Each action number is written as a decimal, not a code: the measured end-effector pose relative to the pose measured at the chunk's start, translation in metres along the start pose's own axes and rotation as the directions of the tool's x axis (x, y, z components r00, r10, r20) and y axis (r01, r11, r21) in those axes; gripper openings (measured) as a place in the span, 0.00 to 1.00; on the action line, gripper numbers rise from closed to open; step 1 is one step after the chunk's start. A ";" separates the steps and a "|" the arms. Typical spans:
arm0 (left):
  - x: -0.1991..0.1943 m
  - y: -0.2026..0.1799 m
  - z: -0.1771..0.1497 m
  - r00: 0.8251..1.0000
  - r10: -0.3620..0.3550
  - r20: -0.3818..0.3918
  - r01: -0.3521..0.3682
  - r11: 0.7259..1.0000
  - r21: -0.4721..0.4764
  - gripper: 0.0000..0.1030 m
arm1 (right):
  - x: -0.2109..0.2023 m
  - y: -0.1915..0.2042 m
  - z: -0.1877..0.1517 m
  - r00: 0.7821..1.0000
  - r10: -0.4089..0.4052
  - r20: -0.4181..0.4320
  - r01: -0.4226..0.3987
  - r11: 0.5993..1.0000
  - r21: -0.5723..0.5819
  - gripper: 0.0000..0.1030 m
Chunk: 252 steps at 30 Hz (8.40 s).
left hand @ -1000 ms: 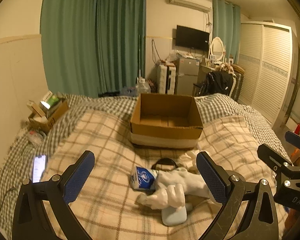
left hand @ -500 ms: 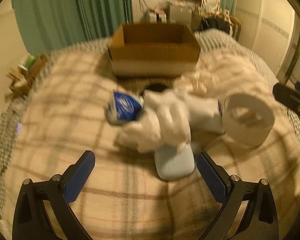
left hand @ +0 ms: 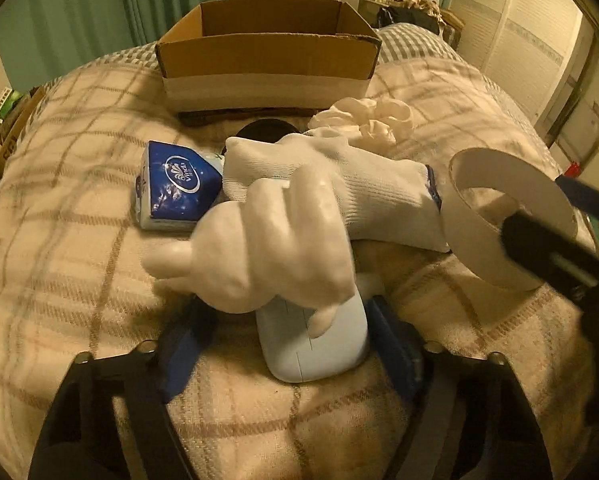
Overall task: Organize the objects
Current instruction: 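Grasp the light blue earbud case with the left tool while the right tool grasps the white cardboard ring, then carry both held items over the cardboard box and open both tools, then move both tools back toward the remaining items on the bed, then grasp the white bear toy with the left tool while the right tool grasps the white sock, then carry the bear toy and sock into the box and open both tools, then grasp the white plastic tube with the right tool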
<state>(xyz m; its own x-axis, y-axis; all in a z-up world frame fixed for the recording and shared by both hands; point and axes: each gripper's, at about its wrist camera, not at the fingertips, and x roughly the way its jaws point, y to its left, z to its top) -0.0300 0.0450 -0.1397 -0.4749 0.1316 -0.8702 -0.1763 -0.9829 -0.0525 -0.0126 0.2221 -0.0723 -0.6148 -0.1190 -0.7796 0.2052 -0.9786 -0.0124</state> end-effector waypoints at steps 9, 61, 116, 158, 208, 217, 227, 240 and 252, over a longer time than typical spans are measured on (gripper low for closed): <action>-0.014 -0.001 -0.007 1.000 -0.022 0.016 0.021 1.000 0.016 0.49 | 0.005 0.011 -0.007 0.999 -0.005 -0.039 0.003 0.999 -0.048 0.77; 0.070 0.079 0.268 0.984 -0.022 0.177 0.011 0.998 0.065 0.49 | 0.146 -0.030 0.253 0.993 0.117 0.010 -0.116 0.990 -0.077 0.77; -0.032 0.023 -0.002 0.993 0.059 0.105 -0.054 0.997 -0.050 1.00 | -0.012 0.012 0.022 0.995 -0.067 0.071 0.071 0.996 -0.057 0.99; -0.056 0.110 0.034 0.972 0.069 0.224 -0.035 0.988 -0.153 0.82 | 0.083 0.084 0.031 0.989 0.062 -0.132 -0.089 0.974 -0.210 0.60; 0.064 0.071 0.247 0.964 0.053 0.262 -0.070 0.996 0.056 0.82 | 0.152 -0.011 0.241 0.995 0.081 0.061 -0.072 0.987 -0.141 0.33; 0.040 0.061 0.238 0.951 0.065 0.304 -0.096 0.992 0.087 1.00 | 0.120 -0.024 0.246 0.978 0.143 0.152 -0.137 0.989 -0.050 0.74; -0.070 0.062 0.215 0.928 0.060 0.368 -0.084 0.995 0.047 1.00 | -0.011 -0.023 0.244 0.961 0.040 0.272 -0.026 0.998 -0.056 0.92; -0.180 0.063 0.141 0.906 0.056 0.419 -0.057 0.998 -0.009 1.00 | -0.148 -0.007 0.178 0.932 -0.012 0.361 0.053 0.993 -0.102 1.00; -0.117 0.072 0.062 0.931 0.115 0.347 -0.073 0.989 -0.132 1.00 | -0.084 0.012 0.077 0.969 -0.011 0.246 0.021 0.999 -0.039 1.00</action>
<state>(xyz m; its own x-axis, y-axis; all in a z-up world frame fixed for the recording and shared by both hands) -0.0406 -0.0336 -0.0117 -0.7612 0.0543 -0.6463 -0.0261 -0.9982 -0.0531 -0.0173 0.2078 0.0418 -0.7855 -0.1461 -0.6014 0.2220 -0.9736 -0.0534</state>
